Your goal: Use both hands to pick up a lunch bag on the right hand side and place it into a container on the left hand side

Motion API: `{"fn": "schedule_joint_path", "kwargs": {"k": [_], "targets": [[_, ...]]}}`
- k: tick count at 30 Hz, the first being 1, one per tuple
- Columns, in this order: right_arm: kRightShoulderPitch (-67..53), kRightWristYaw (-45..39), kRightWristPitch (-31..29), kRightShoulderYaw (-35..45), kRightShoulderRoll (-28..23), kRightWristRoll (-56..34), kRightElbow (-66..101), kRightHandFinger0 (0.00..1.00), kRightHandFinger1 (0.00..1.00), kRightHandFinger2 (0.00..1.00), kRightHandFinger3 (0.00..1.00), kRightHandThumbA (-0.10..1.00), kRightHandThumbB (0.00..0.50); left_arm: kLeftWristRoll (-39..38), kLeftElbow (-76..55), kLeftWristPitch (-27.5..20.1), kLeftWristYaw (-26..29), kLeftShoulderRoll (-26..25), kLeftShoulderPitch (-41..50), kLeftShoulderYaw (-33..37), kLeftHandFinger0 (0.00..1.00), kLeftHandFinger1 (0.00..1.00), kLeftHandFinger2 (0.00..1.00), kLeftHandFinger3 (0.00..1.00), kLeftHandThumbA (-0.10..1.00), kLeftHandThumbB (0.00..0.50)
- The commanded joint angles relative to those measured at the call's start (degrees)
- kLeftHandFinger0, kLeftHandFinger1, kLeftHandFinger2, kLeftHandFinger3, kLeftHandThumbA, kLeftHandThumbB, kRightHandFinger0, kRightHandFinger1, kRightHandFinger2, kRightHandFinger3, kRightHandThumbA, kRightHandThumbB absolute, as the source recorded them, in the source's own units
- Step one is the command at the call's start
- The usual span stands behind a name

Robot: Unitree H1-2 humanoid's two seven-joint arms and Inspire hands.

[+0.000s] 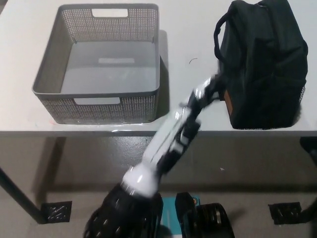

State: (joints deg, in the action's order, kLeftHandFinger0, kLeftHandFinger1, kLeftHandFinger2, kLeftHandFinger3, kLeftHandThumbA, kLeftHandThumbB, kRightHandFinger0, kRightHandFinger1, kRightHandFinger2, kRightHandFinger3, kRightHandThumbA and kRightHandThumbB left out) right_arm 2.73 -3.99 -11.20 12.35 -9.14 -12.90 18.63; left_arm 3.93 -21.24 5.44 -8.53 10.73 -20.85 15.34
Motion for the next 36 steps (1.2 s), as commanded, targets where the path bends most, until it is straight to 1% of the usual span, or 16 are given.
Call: {"fn": "schedule_joint_path", "kwargs": {"k": [1, 3, 5, 8, 9, 11, 12, 15, 19, 21, 23, 24, 27, 28, 32, 36], "targets": [[4.76, 1.38, 1.71, 1.81, -1.93, -2.42, -1.51, 1.00, 1.00, 1.00, 1.00, 1.00, 0.254, -0.17, 2.86, 2.19, 6.86, 6.97, -6.53, -3.58, 1.00, 1.00, 1.00, 1.00, 1.00, 0.327], [6.43, 1.61, 2.13, 1.80, -1.76, -2.07, -2.51, 1.00, 1.00, 1.00, 1.00, 1.00, 0.264, 1.31, 4.88, 0.95, 8.85, 7.80, -8.88, -4.78, 1.00, 1.00, 1.00, 1.00, 1.00, 0.347], [8.43, 1.69, 2.75, 2.00, -2.06, -2.40, -3.67, 1.00, 1.00, 1.00, 1.00, 1.00, 0.301, 1.77, 7.83, -0.35, 10.57, 8.41, -11.46, -5.83, 1.00, 1.00, 1.00, 1.00, 1.00, 0.342], [10.10, 1.78, 3.22, 2.00, -2.09, -2.13, -4.47, 1.00, 1.00, 1.00, 1.00, 1.00, 0.299, 1.53, 10.35, -0.44, 12.03, 9.52, -13.59, -7.11, 1.00, 1.00, 1.00, 1.00, 1.00, 0.352], [10.82, 1.89, 3.22, 1.96, -2.08, -1.78, -4.82, 1.00, 1.00, 1.00, 1.00, 1.00, 0.288, 0.43, 11.64, 0.14, 12.47, 10.39, -14.70, -7.75, 1.00, 1.00, 1.00, 1.00, 1.00, 0.325], [11.97, 1.94, 3.23, 1.85, -2.10, -1.37, -5.42, 1.00, 1.00, 1.00, 1.00, 1.00, 0.296, -1.63, 13.19, 1.38, 14.03, 11.01, -16.51, -7.94, 1.00, 1.00, 1.00, 1.00, 1.00, 0.320], [12.77, 2.09, 3.42, 1.71, -1.95, -1.19, -5.52, 1.00, 1.00, 1.00, 1.00, 1.00, 0.289, -3.80, 14.05, 2.83, 15.61, 11.04, -17.85, -7.52, 1.00, 1.00, 1.00, 1.00, 1.00, 0.339], [14.34, 1.82, 3.58, 1.43, -2.08, -1.53, -6.15, 1.00, 1.00, 1.00, 1.00, 1.00, 0.263, -5.07, 16.05, 4.23, 15.97, 11.04, -20.17, -6.99, 1.00, 1.00, 1.00, 1.00, 1.00, 0.338], [16.75, 2.03, 4.63, 1.59, -2.64, -1.47, -7.28, 1.00, 1.00, 1.00, 1.00, 1.00, 0.279, -5.06, 18.91, 4.77, 17.26, 11.04, -22.82, -6.91, 1.00, 1.00, 1.00, 1.00, 1.00, 0.342], [18.30, 1.88, 5.79, 1.78, -3.29, -2.01, -8.14, 1.00, 1.00, 1.00, 1.00, 1.00, 0.291, -3.80, 21.47, 5.51, 17.25, 11.04, -24.67, -7.28, 1.00, 1.00, 1.00, 1.00, 1.00, 0.380], [19.33, 1.72, 6.07, 1.72, -3.46, -2.21, -9.07, 1.00, 1.00, 1.00, 1.00, 1.00, 0.292, -3.12, 22.83, 5.74, 17.12, 11.04, -25.52, -7.86, 1.00, 1.00, 1.00, 1.00, 1.00, 0.386], [20.12, 1.54, 6.12, 1.61, -3.69, -2.17, -10.00, 1.00, 1.00, 1.00, 1.00, 1.00, 0.302, -2.55, 23.87, 5.72, 16.80, 10.92, -26.10, -8.34, 1.00, 1.00, 1.00, 1.00, 1.00, 0.387], [22.46, 1.45, 6.10, 1.44, -4.32, -1.56, -12.13, 1.00, 1.00, 1.00, 1.00, 1.00, 0.287, -2.23, 27.25, 5.38, 16.57, 9.99, -28.13, -8.95, 1.00, 1.00, 1.00, 1.00, 1.00, 0.367], [23.40, 1.46, 6.57, 1.53, -4.63, -1.70, -12.67, 1.00, 1.00, 1.00, 1.00, 1.00, 0.255, -2.41, 29.30, 4.45, 16.08, 9.31, -29.08, -9.17, 1.00, 1.00, 1.00, 1.00, 1.00, 0.357], [25.84, 1.54, 7.58, 1.83, -5.50, -1.93, -14.06, 1.00, 1.00, 1.00, 1.00, 1.00, 0.213, -3.11, 32.58, 4.17, 14.69, 6.92, -31.24, -10.20, 1.00, 1.00, 1.00, 1.00, 1.00, 0.367], [27.33, 1.43, 8.12, 2.07, -6.22, -2.37, -15.43, 1.00, 1.00, 1.00, 1.00, 1.00, 0.210, -2.47, 33.25, 3.57, 13.57, 3.13, -32.62, -10.57, 1.00, 1.00, 1.00, 1.00, 1.00, 0.375]]}}
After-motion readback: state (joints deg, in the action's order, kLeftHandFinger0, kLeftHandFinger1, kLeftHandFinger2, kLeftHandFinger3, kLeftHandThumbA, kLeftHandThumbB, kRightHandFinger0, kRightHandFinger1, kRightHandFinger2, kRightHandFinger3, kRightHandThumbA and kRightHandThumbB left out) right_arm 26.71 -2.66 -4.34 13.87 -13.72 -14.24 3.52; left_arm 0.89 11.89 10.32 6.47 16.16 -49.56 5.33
